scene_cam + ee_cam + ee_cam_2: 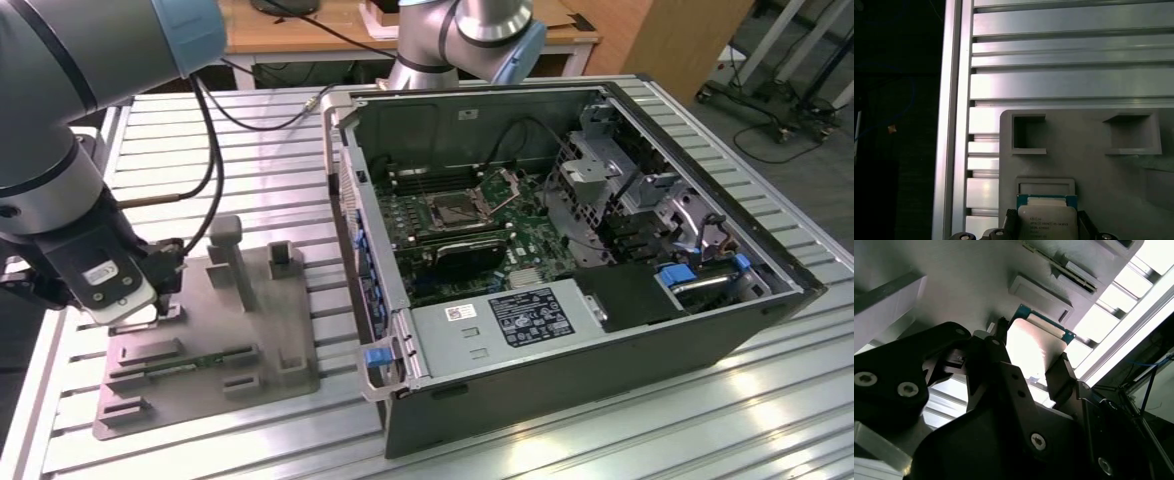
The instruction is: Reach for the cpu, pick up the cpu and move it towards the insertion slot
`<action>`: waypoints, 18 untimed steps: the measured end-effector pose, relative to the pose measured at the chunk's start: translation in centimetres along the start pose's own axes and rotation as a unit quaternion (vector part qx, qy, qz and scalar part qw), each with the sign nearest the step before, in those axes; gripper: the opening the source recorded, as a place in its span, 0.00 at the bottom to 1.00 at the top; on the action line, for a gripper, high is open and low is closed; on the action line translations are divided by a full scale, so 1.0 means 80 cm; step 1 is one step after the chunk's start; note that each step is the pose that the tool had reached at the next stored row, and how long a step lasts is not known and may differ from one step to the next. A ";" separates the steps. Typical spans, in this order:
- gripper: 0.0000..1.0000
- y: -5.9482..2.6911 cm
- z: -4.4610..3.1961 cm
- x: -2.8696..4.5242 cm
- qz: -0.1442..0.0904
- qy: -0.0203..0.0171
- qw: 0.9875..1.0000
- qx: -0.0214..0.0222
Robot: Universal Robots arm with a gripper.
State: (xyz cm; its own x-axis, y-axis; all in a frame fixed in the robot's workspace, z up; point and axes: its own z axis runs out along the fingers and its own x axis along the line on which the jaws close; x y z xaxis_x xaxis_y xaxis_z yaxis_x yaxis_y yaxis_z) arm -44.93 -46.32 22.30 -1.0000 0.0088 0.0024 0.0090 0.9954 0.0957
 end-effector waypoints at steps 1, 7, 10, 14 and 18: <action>0.54 0.000 -0.0009 0.0000 0.000 0.000 1.000 0.000; 0.54 0.001 -0.0059 0.0000 0.000 0.000 1.000 0.000; 0.54 0.001 -0.0081 0.0000 0.000 0.000 1.000 0.000; 0.54 0.001 -0.0115 0.0000 0.000 0.000 1.000 0.000; 0.54 0.001 -0.0154 0.0000 0.000 0.000 1.000 0.000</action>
State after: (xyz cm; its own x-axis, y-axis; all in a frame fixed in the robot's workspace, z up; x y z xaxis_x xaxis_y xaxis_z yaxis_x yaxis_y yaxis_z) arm -44.92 -46.32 23.53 -1.0000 0.0088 0.0024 0.0090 0.9954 0.0953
